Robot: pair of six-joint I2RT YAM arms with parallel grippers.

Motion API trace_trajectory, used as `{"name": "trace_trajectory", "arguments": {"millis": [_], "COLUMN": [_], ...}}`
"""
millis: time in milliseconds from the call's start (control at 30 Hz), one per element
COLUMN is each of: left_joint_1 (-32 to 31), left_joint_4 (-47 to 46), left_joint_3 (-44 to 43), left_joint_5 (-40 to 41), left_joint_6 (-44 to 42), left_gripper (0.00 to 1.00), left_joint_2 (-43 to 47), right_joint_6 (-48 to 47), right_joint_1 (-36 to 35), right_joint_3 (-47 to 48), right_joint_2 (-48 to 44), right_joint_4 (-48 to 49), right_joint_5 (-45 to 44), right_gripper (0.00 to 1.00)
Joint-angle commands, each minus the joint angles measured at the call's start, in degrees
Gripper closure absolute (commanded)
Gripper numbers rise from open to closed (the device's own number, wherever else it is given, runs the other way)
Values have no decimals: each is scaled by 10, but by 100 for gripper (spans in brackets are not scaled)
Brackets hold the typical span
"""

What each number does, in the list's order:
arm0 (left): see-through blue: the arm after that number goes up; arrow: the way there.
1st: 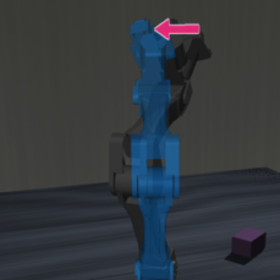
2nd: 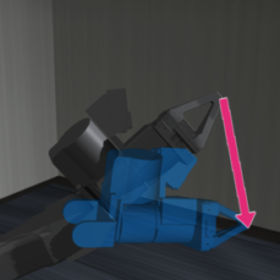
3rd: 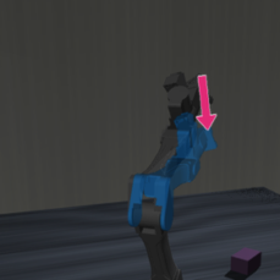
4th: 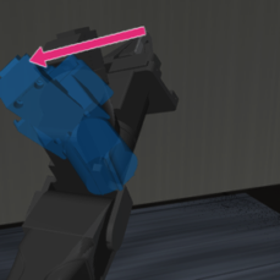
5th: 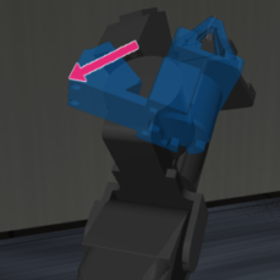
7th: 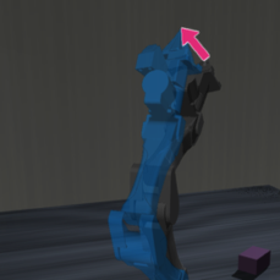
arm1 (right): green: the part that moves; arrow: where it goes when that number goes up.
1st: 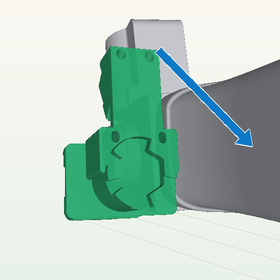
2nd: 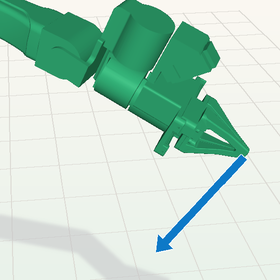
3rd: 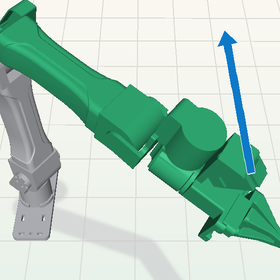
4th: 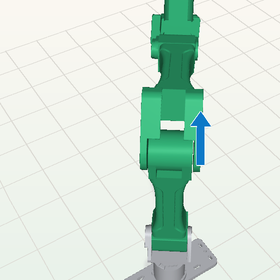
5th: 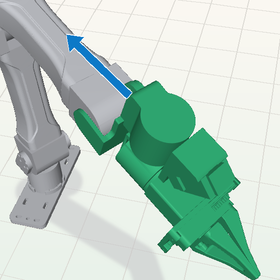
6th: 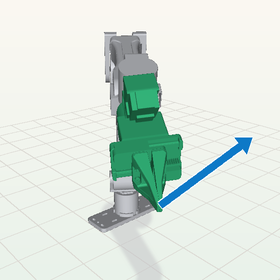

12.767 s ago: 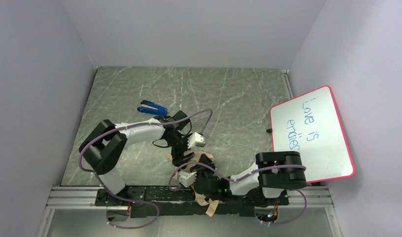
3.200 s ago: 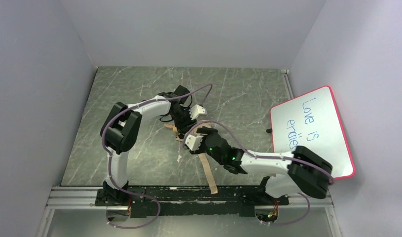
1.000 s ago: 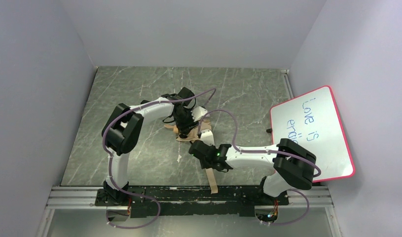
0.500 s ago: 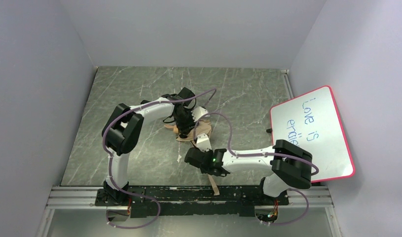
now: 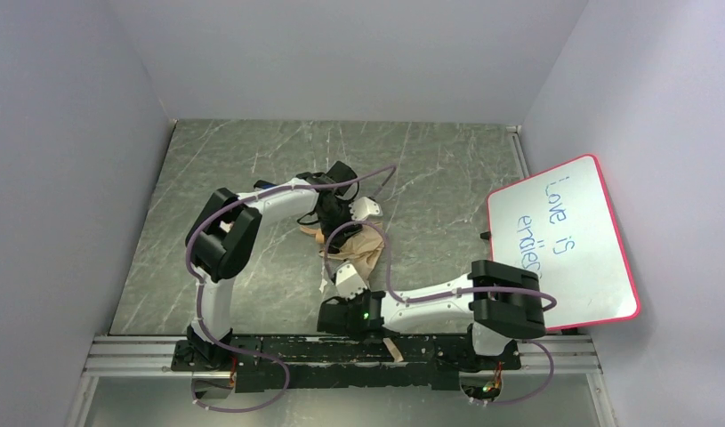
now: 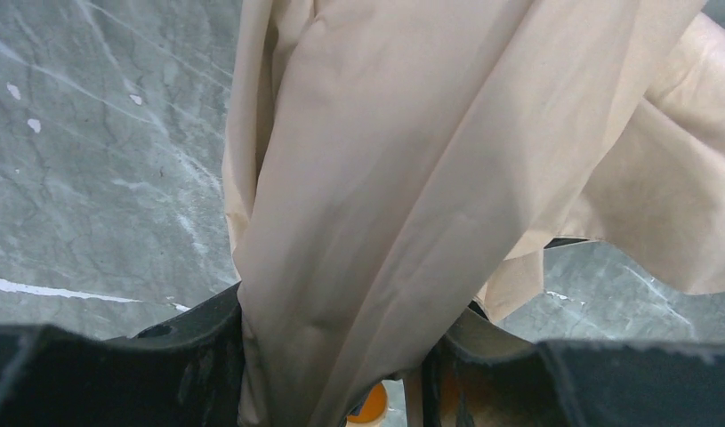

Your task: Put away the umbrella

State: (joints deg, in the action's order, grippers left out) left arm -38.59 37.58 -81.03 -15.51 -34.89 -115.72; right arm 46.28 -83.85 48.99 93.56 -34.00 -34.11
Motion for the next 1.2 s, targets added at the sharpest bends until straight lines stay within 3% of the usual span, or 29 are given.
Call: {"name": "trace_trajectory", "arguments": {"millis": [0, 467, 933, 1167], "left_joint_1": [11, 11, 11, 10], "left_joint_4": [-31, -31, -34, -35], "left_joint_3": [21, 16, 18, 18], "left_joint_5": [98, 110, 115, 124], "left_joint_6": [22, 27, 26, 19], "left_gripper": [95, 95, 95, 95], "left_joint_2": [-37, -37, -36, -38], "right_joint_6": [45, 94, 50, 35], "right_joint_1": [-65, -98, -139, -140], "right_joint_3": [-24, 55, 108, 98], "right_joint_2": [64, 132, 145, 113], "right_joint_4": [-108, -285, -243, -216], "right_joint_5": [175, 86, 101, 98], "right_gripper": [100, 100, 100, 87]}}
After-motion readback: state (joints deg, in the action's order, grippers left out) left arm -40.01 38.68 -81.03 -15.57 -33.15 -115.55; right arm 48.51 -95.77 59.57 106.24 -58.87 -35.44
